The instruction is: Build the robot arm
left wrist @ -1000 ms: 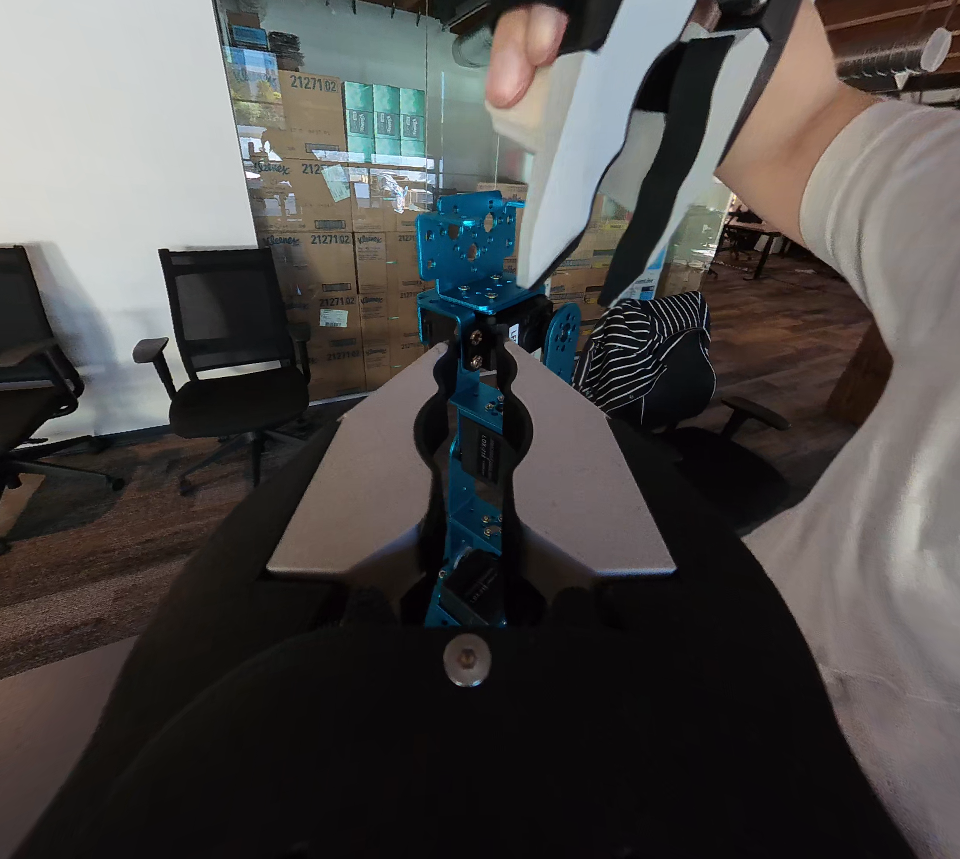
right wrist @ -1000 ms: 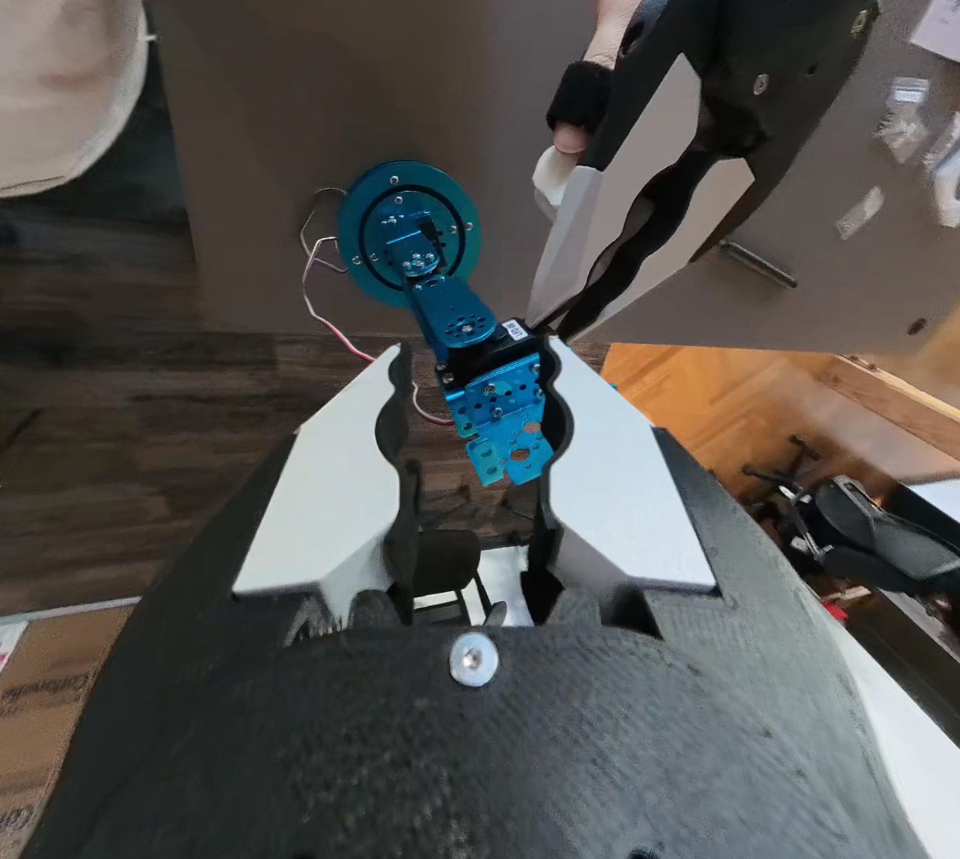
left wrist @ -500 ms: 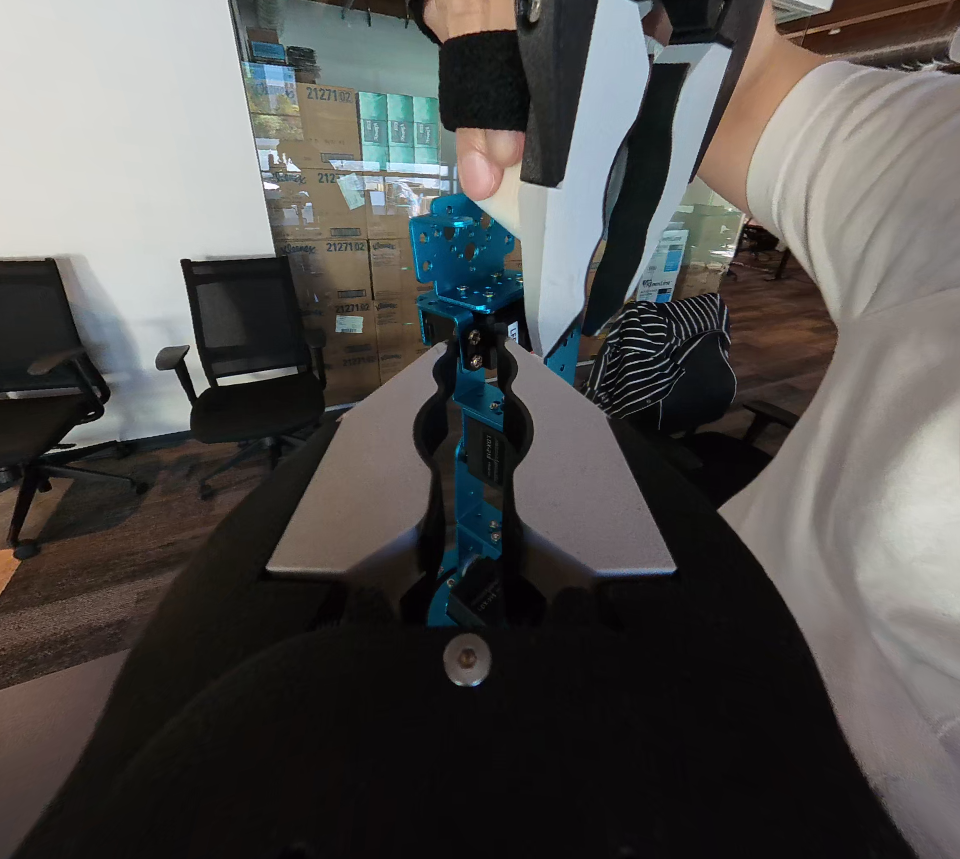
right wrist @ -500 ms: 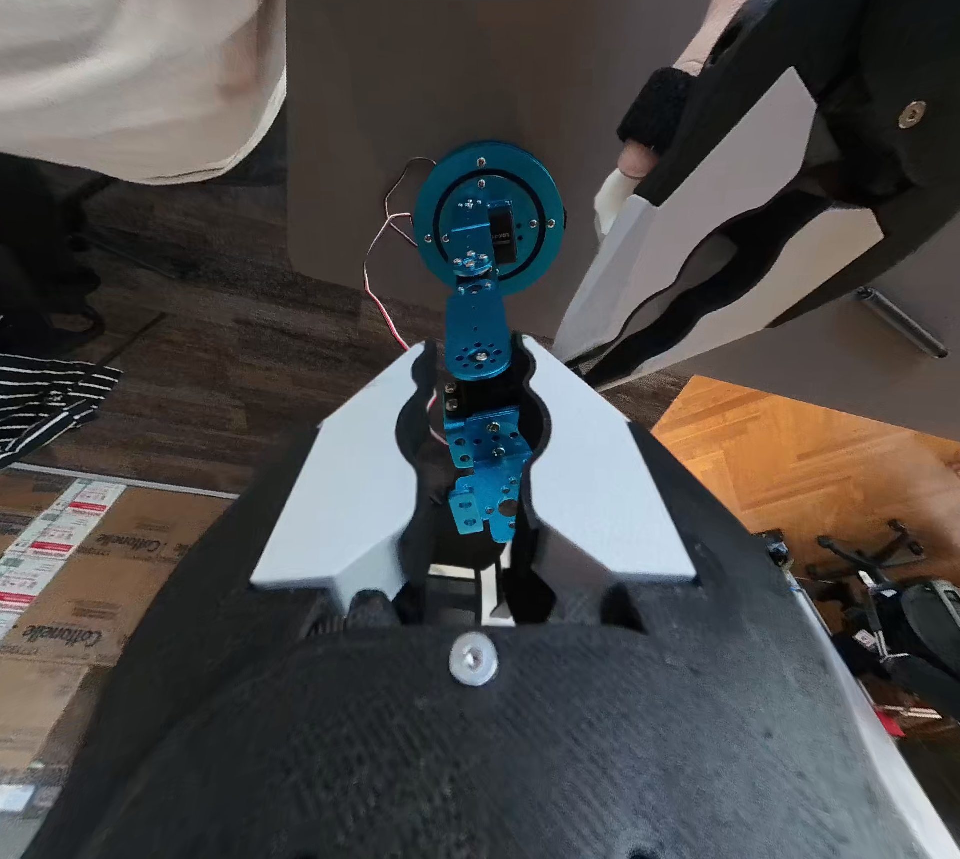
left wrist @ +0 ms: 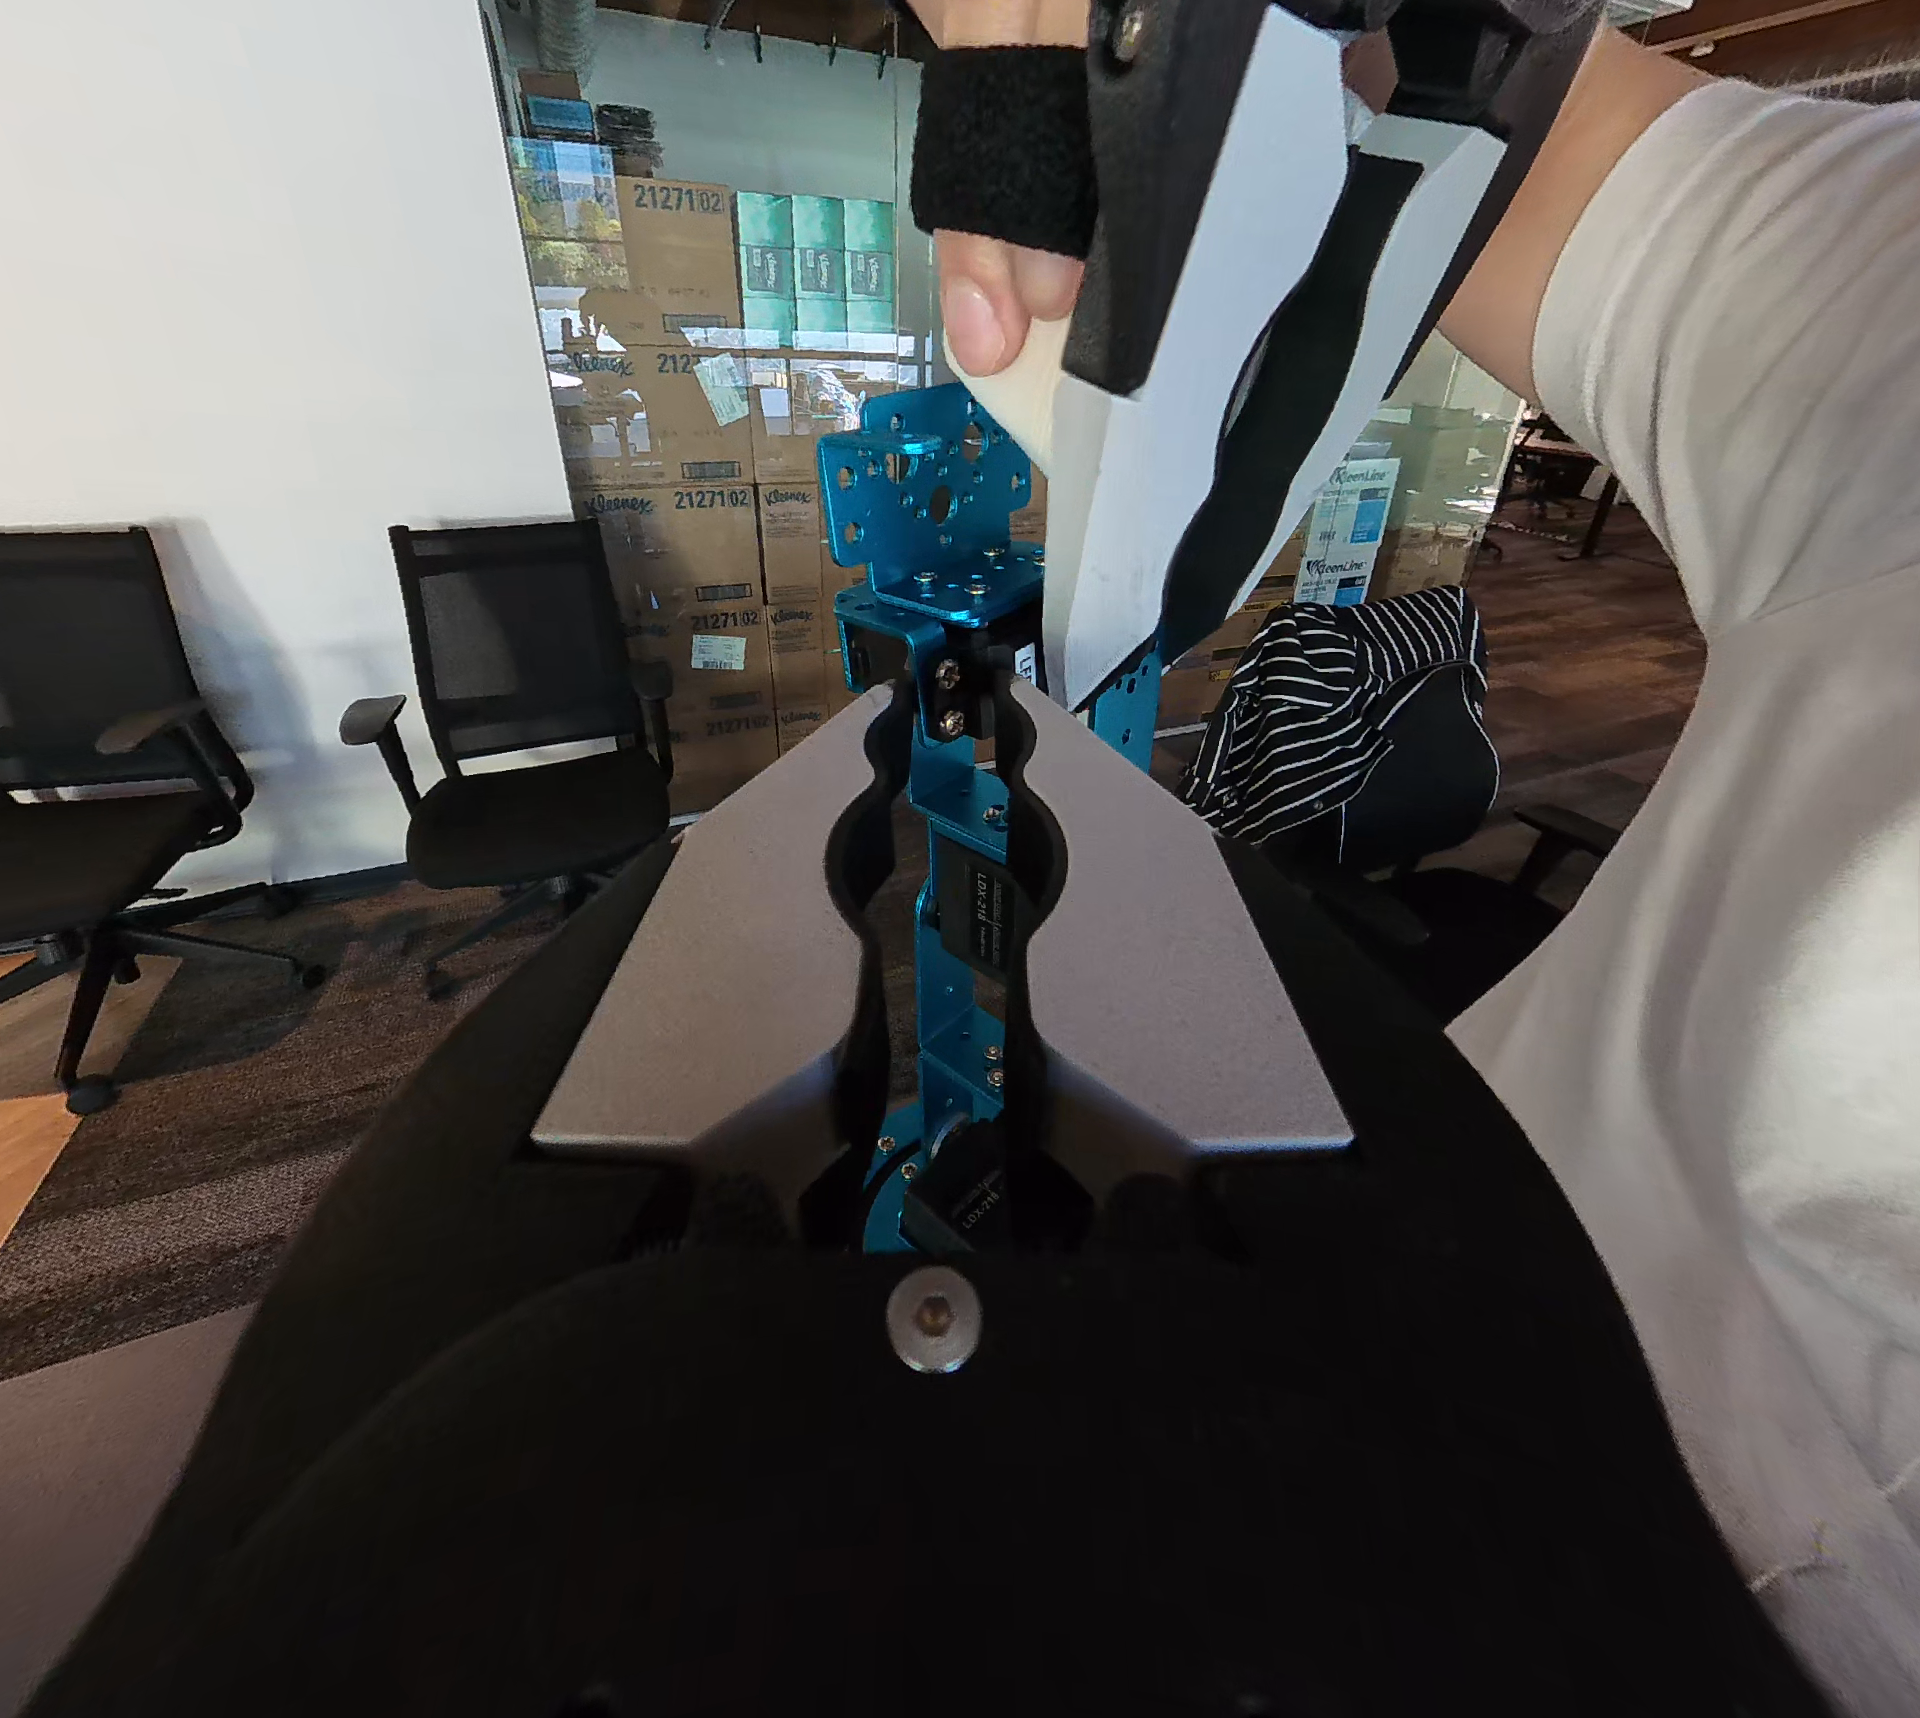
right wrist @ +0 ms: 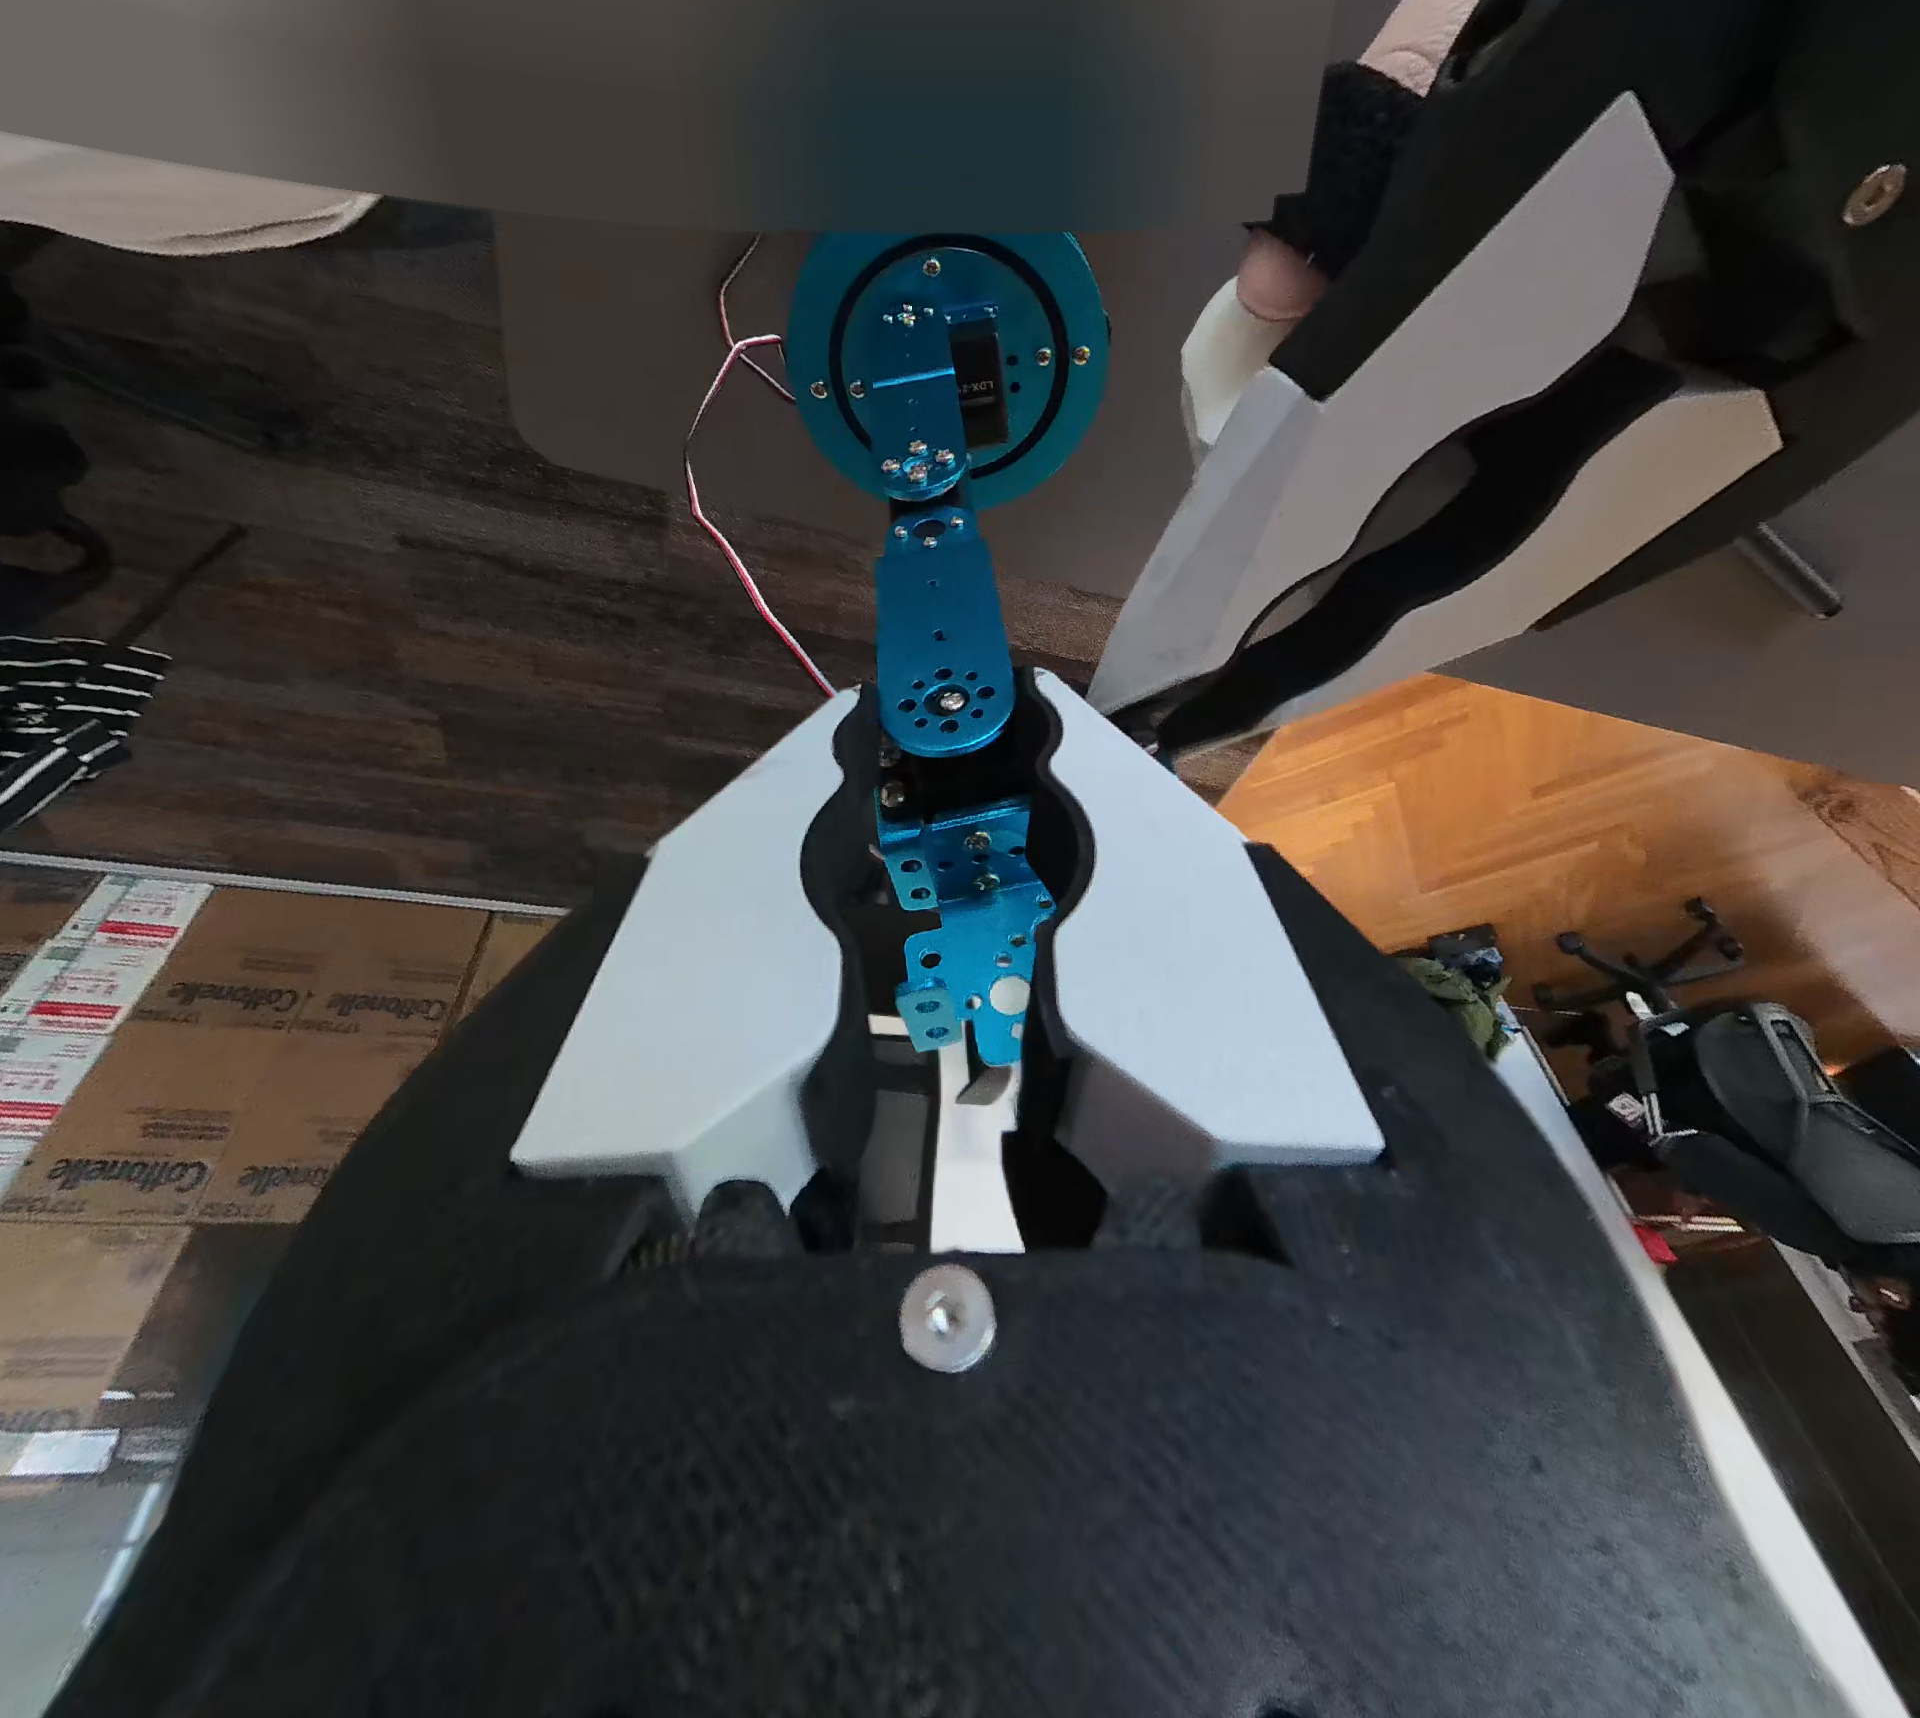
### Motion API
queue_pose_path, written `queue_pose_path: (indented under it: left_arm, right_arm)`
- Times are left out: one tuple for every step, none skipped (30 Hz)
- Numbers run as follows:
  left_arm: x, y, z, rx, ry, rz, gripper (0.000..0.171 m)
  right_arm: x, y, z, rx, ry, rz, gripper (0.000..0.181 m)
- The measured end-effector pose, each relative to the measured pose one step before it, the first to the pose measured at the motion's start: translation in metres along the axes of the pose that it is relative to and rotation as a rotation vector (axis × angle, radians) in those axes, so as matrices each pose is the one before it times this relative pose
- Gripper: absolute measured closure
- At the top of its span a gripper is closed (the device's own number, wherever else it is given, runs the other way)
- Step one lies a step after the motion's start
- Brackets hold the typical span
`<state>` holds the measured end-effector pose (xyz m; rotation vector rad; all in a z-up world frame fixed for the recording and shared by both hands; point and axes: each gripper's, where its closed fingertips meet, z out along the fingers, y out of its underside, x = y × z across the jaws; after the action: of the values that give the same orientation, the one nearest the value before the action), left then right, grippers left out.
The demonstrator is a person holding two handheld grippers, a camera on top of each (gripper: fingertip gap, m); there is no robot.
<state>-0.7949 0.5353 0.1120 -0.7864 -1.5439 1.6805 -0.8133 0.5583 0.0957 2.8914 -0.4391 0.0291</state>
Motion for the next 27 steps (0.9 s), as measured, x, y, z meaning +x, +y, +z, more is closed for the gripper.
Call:
queue_pose_path:
  left_arm:
    - [-0.00002, -0.00014, 0.00000, 0.00034, -0.0014, 0.0006, 0.157]
    - [-0.00040, 0.00005, -0.00001, 0.00031, -0.0019, -0.0001, 0.158]
    - [-0.00018, 0.00002, -0.00001, -0.00022, 0.0002, -0.0021, 0.158]
    - [-0.00004, -0.00010, -0.00004, 0.00054, 0.0013, -0.0029, 0.158]
    - [0.00009, 0.00002, 0.00015, 0.00064, 0.0007, -0.0023, 0.158]
    - [0.00007, -0.00003, 0.00037, 0.00115, -0.0005, -0.0008, 0.157]
    - [0.00019, 0.00000, 0.00042, 0.00105, -0.0009, 0.0006, 0.157]
    - [0.00013, -0.00004, 0.00027, -0.00013, -0.0010, 0.0006, 0.157]
    - [-0.00009, 0.00008, -0.00010, -0.00061, -0.0009, 0.0007, 0.157]
    - [-0.00037, -0.00001, -0.00042, -0.00163, -0.0011, 0.0001, 0.157]
    - [-0.00040, -0.00002, -0.00059, -0.00175, -0.0003, 0.0003, 0.157]
    - [-0.00008, -0.00027, -0.00057, -0.00068, 0.0007, -0.0010, 0.157]
    - [-0.00016, -0.00043, -0.00049, -0.00014, -0.0005, -0.0001, 0.157]
    - [-0.00003, -0.00046, -0.00051, 0.00018, -0.0020, 0.0032, 0.157]
    - [-0.00020, -0.00020, -0.00044, -0.00151, -0.0038, 0.0057, 0.158]
    - [-0.00029, -0.00052, -0.00064, -0.00019, -0.0042, 0.0049, 0.158]
    - [-0.00017, -0.00094, -0.00092, 0.00110, -0.0033, 0.0028, 0.158]
    - [-0.00038, -0.00128, -0.00119, 0.00244, -0.0028, -0.0005, 0.158]
    - [-0.00023, -0.00196, -0.00160, 0.00605, -0.0018, -0.0041, 0.158]
    - [-0.00036, -0.00228, -0.00180, 0.00727, -0.0023, -0.0047, 0.158]
    - [0.00006, -0.00196, -0.00148, 0.00732, -0.0013, -0.0033, 0.157]
    - [0.00092, -0.00107, -0.00054, 0.00549, 0.0038, -0.0012, 0.157]
    - [0.00135, -0.00026, 0.00011, 0.00324, 0.0064, -0.0022, 0.159]
    - [0.00023, 0.00002, 0.00037, 0.00289, -0.0002, -0.0035, 0.158]
    - [-0.00074, 0.00001, 0.00000, 0.00327, -0.0053, -0.0019, 0.159]
    - [-0.00022, 0.00024, -0.00015, 0.00021, -0.0014, -0.0046, 0.159]
    - [-0.00028, 0.00109, -0.00003, -0.00614, -0.0021, -0.0065, 0.159]
  right_arm:
    - [0.00013, 0.00007, -0.00001, 0.0072, -0.0060, 0.0057, 0.155]
    - [0.00050, -0.00005, 0.00002, 0.0090, -0.0034, 0.0049, 0.155]
    - [0.00023, -0.00002, 0.00006, 0.0084, -0.0052, 0.0065, 0.155]
    - [0.00011, -0.00007, -0.00006, 0.0065, -0.0037, 0.0053, 0.155]
    - [-0.00010, 0.00023, -0.00002, 0.0025, -0.0006, -0.0001, 0.155]
    - [-0.00007, 0.00050, -0.00011, -0.0030, 0.0006, -0.0018, 0.155]
    - [-0.00021, 0.00039, -0.00004, -0.0043, 0.0006, 0.0017, 0.155]
    - [-0.00004, 0.00029, -0.00003, -0.0030, 0.0009, 0.0019, 0.155]
    - [0.00013, -0.00017, 0.00012, 0.0004, 0.0012, 0.0045, 0.155]
    - [0.00074, -0.00032, 0.00005, 0.0019, 0.0045, 0.0103, 0.155]
    - [0.00073, -0.00054, -0.00001, 0.0046, 0.0063, 0.0178, 0.155]
    - [0.00068, -0.00147, -0.00056, 0.0118, 0.0110, 0.0163, 0.154]
    - [0.00163, -0.00160, -0.00163, 0.0167, 0.0261, 0.0060, 0.149]
    - [0.00251, -0.00136, -0.00315, 0.0237, 0.0428, -0.0022, 0.143]
    - [0.00238, -0.00046, -0.00454, 0.0245, 0.0485, 0.0004, 0.138]
    - [0.00281, 0.00022, -0.00586, 0.0250, 0.0560, 0.0132, 0.133]
    - [0.00325, -0.00026, -0.00726, 0.0347, 0.0651, 0.0265, 0.127]
    - [0.00224, -0.00096, -0.00817, 0.0453, 0.0680, 0.0411, 0.125]
    - [0.00209, -0.00121, -0.00890, 0.0505, 0.0816, 0.0509, 0.125]
    - [0.00066, -0.00232, -0.00918, 0.0661, 0.0886, 0.0574, 0.125]
    - [0.00035, -0.00088, -0.00936, 0.0734, 0.0991, 0.0674, 0.126]
    - [0.00569, -0.00004, -0.00945, 0.0887, 0.1298, 0.0919, 0.130]
    - [0.00562, 0.00063, -0.00762, 0.1158, 0.1166, 0.1268, 0.135]
    - [0.00455, 0.00483, -0.00564, 0.1161, 0.0890, 0.1518, 0.136]
    - [0.00942, 0.01072, -0.00420, 0.0928, 0.0937, 0.1734, 0.135]
    - [0.01298, 0.01620, -0.00330, 0.0634, 0.0882, 0.1725, 0.129]
    - [0.00999, 0.01464, -0.00209, 0.0570, 0.0442, 0.1424, 0.119]
